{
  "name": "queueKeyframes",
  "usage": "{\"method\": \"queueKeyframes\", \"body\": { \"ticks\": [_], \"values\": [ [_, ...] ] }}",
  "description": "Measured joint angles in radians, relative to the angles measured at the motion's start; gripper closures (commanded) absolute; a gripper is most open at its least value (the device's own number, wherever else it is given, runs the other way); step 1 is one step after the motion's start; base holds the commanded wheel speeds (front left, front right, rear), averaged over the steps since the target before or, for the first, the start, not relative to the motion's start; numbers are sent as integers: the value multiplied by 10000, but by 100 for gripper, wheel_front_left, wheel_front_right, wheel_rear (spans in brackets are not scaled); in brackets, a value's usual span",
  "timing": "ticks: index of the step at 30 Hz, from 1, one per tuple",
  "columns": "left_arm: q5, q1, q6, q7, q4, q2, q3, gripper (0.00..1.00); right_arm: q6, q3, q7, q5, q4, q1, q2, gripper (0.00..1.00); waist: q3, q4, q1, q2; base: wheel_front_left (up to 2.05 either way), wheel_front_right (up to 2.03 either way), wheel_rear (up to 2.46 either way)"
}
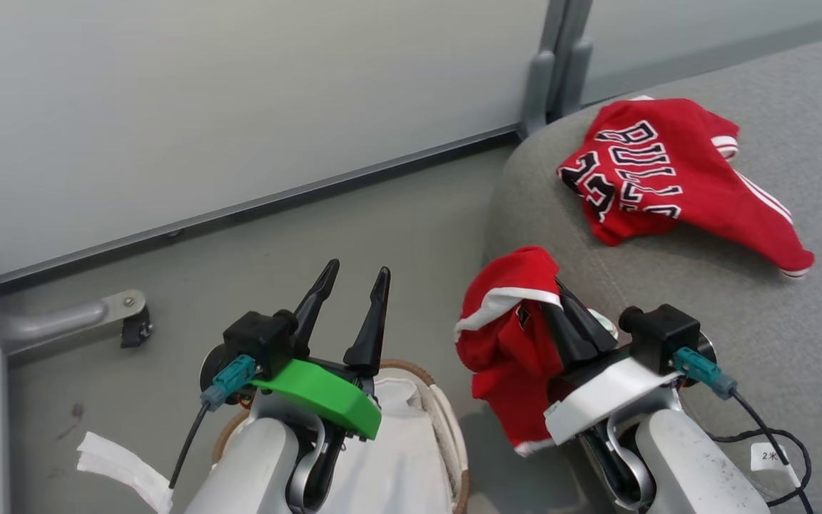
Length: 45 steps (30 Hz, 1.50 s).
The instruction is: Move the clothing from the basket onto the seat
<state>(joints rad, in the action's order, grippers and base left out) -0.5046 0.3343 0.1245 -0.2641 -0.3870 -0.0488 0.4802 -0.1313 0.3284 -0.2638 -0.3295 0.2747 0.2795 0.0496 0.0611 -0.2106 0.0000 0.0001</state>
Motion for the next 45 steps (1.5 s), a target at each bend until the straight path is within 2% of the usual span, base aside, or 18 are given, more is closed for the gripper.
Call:
{"method": "queueKeyframes", "body": {
  "ticks": [8, 14, 17, 21, 25, 32, 37, 45],
  "values": [
    [228, -141, 29, 2, 23, 6, -161, 0, 0, -464, 0, 63, -491, 69, 2, 100, 236, -1655, 0, 0, 0, 0, 0],
    [268, -135, 31, 0, 84, 15, 121, 0, 0, -1116, 4, 629, -984, 967, 6, 100, 488, -2645, 0, 0, 0, 0, 0],
    [313, -61, 31, 2, 79, 15, 255, 0, 0, -1430, 4, 938, -1306, 1847, 370, 100, 733, -2917, 0, 0, 0, 0, 0],
    [464, 137, 31, 0, 61, 8, 391, 0, 0, -1730, 4, 1267, -1565, 3424, 1229, 100, 1171, -3089, 0, 0, 0, 0, 0],
    [579, 439, 33, 0, 104, -59, 709, 0, 0, -2240, 0, 1549, -1450, 4972, 2228, 100, 1688, -3077, 0, 0, 0, 0, 0],
    [593, 1127, 33, 0, 119, -259, 1252, 0, 0, -3170, -4, 2008, -244, 6802, 3177, 100, 2598, -2645, 0, 0, 0, 0, 0],
    [570, 1648, 33, 0, 171, -370, 1488, 0, -2, -3515, -6, 2466, 719, 7558, 3271, 100, 3246, -2102, 0, 0, 0, 0, 0],
    [483, 2026, 33, 0, 138, -443, 1691, 0, -2, -4627, -6, 3252, 2765, 7238, 2685, 100, 4155, -1109, 1, 0, 0, 0, 0]
  ]
}}
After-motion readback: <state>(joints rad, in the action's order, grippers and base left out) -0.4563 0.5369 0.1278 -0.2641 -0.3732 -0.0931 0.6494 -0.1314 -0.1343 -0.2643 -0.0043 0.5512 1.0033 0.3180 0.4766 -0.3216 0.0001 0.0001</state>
